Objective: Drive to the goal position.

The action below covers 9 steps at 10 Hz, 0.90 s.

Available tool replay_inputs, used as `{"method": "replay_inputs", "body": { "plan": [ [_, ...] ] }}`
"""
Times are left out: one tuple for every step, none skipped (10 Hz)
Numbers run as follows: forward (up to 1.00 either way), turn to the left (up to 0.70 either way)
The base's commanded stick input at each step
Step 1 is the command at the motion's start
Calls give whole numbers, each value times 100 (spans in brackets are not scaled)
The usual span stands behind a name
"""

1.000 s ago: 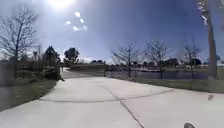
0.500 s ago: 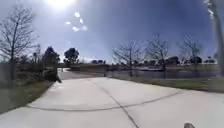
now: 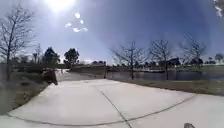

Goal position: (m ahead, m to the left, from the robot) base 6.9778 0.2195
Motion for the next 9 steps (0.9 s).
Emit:
{"method": "replay_inputs", "body": {
  "plan": [
    [70, 0],
    [70, 0],
    [70, 0],
    [70, 0],
    [70, 0],
    [70, 0],
    [70, 26],
    [70, 35],
    [70, 35]
  ]
}}
